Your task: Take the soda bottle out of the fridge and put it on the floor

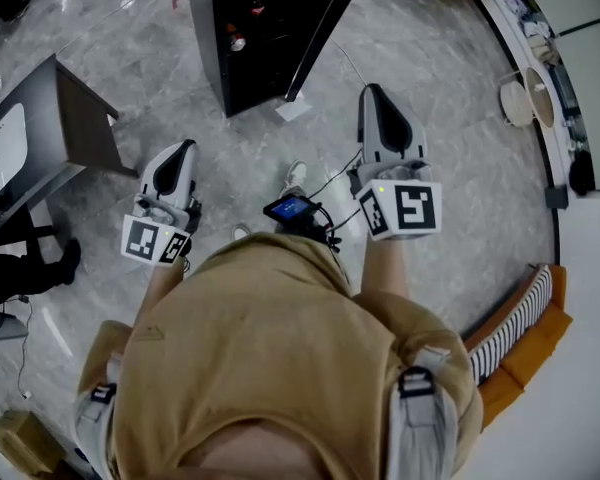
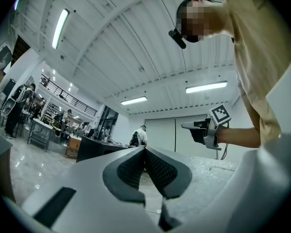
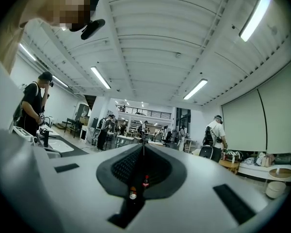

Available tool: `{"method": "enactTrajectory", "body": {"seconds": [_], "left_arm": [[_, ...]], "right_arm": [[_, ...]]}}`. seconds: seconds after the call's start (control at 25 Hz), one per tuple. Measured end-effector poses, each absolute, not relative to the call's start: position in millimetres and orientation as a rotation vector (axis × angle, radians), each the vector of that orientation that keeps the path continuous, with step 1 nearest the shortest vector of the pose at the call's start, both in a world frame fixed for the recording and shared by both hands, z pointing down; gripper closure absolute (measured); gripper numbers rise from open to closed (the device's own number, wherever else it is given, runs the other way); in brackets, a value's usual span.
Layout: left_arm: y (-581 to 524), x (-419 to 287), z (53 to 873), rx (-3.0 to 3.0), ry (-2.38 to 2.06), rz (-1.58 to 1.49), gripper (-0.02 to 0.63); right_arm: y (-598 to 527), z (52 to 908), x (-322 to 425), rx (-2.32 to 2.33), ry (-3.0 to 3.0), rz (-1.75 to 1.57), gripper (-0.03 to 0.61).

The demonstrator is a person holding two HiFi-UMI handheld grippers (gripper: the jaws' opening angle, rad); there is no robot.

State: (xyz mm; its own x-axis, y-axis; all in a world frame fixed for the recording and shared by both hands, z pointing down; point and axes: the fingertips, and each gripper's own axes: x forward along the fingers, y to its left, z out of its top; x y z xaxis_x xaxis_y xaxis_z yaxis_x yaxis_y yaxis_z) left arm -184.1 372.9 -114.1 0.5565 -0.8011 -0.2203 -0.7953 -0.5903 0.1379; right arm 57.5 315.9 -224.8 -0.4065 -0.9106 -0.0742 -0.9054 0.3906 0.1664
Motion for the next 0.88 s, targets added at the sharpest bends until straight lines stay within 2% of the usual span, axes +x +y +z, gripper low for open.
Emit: {"method": "enactTrajectory", "body": {"seconds": [0.36, 0.88], "left_arm": [[303, -138, -119, 2.742, -1.475, -0.325, 0.612], [158, -31, -130, 2.666, -1.683, -0.180, 0.612]], "right_arm": [[222, -212, 100, 1.654, -2.694, -0.199, 0.575], [39, -194, 181, 1.425, -2.808, -0.115, 0.575]]}}
